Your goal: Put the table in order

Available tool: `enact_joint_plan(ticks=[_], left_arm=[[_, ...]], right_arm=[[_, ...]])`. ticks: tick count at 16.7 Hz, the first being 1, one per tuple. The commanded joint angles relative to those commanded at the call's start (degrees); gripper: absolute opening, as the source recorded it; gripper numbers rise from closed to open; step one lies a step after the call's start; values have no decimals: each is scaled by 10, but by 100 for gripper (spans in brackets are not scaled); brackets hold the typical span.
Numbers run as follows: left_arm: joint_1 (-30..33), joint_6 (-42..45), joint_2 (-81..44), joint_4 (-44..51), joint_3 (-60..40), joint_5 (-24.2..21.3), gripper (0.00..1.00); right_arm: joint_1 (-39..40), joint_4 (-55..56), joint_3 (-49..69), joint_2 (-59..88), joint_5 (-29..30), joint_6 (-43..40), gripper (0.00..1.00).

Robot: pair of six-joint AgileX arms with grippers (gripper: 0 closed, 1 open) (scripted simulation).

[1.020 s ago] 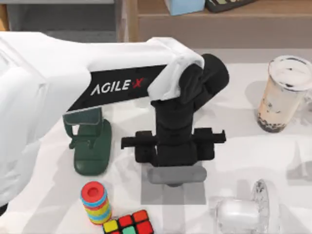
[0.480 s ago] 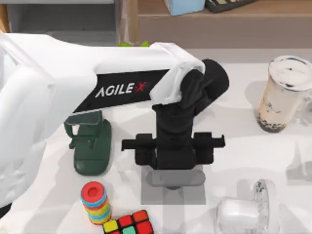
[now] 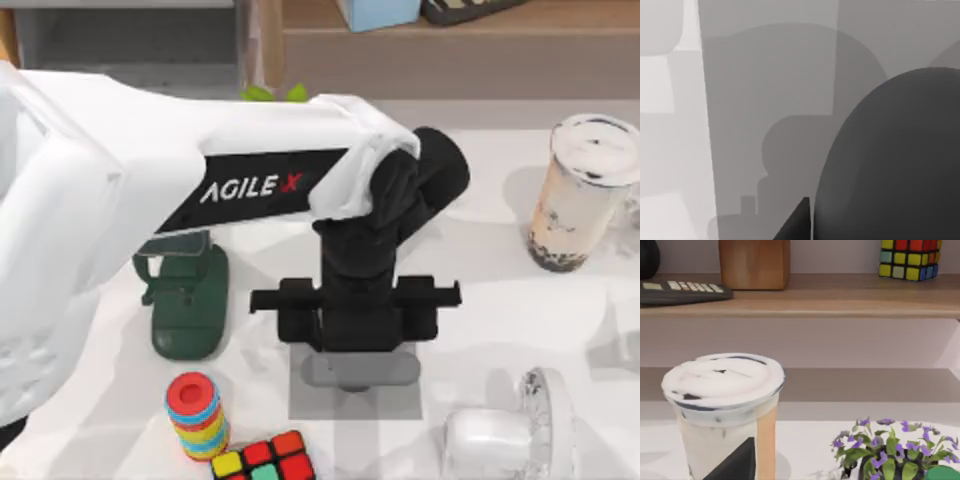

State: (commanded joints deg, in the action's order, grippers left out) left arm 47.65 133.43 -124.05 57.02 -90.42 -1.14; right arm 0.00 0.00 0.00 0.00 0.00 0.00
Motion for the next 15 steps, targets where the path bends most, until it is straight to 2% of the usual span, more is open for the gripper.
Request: enact_joint_plan(ticks=[11,15], left_arm=[[0,0,0,0,0,0,98],[0,0,0,0,0,0,100]], right_arm=[[0,0,0,0,0,0,100],[0,0,0,0,0,0,100]])
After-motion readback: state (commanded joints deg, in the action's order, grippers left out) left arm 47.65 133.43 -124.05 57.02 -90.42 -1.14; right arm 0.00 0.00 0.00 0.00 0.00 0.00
